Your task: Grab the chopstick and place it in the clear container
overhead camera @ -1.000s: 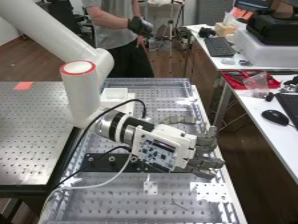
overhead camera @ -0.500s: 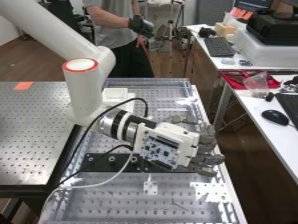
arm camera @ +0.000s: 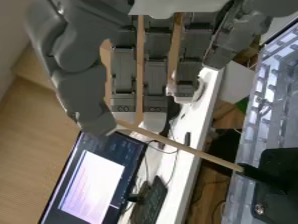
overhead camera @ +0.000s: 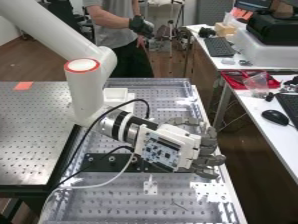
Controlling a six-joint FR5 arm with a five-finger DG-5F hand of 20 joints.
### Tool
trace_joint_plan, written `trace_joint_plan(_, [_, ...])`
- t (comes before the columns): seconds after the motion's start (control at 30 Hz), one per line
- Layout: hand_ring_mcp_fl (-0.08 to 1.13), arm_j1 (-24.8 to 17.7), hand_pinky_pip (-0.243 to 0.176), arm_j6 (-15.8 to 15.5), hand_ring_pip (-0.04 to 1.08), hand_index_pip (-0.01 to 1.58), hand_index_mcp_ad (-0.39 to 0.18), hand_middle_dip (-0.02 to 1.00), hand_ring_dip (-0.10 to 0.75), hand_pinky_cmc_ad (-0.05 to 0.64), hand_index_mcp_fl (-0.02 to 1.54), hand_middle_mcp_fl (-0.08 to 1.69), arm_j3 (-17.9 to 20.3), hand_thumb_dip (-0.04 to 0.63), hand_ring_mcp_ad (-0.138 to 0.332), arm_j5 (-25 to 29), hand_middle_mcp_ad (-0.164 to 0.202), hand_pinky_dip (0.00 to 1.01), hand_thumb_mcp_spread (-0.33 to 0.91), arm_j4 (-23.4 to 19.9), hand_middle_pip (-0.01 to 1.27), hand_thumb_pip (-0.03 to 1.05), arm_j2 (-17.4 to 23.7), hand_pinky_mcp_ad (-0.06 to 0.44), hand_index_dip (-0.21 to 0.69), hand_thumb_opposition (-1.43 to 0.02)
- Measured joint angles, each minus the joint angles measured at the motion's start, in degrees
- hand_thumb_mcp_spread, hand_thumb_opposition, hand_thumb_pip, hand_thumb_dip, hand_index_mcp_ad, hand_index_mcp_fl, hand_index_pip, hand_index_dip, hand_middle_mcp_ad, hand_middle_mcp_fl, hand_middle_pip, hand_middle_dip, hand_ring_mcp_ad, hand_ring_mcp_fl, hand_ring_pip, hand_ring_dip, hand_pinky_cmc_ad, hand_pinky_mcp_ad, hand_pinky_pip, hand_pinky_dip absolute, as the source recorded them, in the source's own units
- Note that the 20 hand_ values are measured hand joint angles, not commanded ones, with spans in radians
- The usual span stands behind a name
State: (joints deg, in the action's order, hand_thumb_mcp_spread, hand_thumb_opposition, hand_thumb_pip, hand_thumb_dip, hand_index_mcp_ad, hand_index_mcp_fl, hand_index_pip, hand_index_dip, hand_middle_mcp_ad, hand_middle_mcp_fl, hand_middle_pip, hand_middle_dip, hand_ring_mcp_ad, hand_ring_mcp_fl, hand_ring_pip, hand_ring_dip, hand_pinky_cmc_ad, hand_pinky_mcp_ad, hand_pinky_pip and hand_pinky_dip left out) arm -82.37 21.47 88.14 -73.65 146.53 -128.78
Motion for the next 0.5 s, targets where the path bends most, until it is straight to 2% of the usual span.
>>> trace_joint_plan(0.17, [0.44,0.2,-0.005,-0.1,0.06,1.37,-0.112,0.72,0.494,0.333,0.32,0.43,-0.2,0.244,0.037,-0.1,-0.019,0.18,0.56,0.2,0.89,0.61,-0.1,0.103,0.052,-0.76])
trace_joint_plan(0.23, [0.44,0.2,0.014,0.0,0.06,1.37,-0.112,0.72,0.497,0.353,0.32,0.44,-0.3,0.244,0.04,0.0,-0.023,0.18,0.56,0.2,0.89,0.61,-0.1,0.119,0.052,-0.76])
trace_joint_plan(0.5, [0.46,0.3,0.016,-0.1,0.07,1.37,-0.112,0.72,0.513,0.363,0.35,0.46,-0.6,0.244,0.03,0.2,-0.024,0.18,0.57,0.5,0.88,0.6,-0.3,0.117,0.051,-0.77])
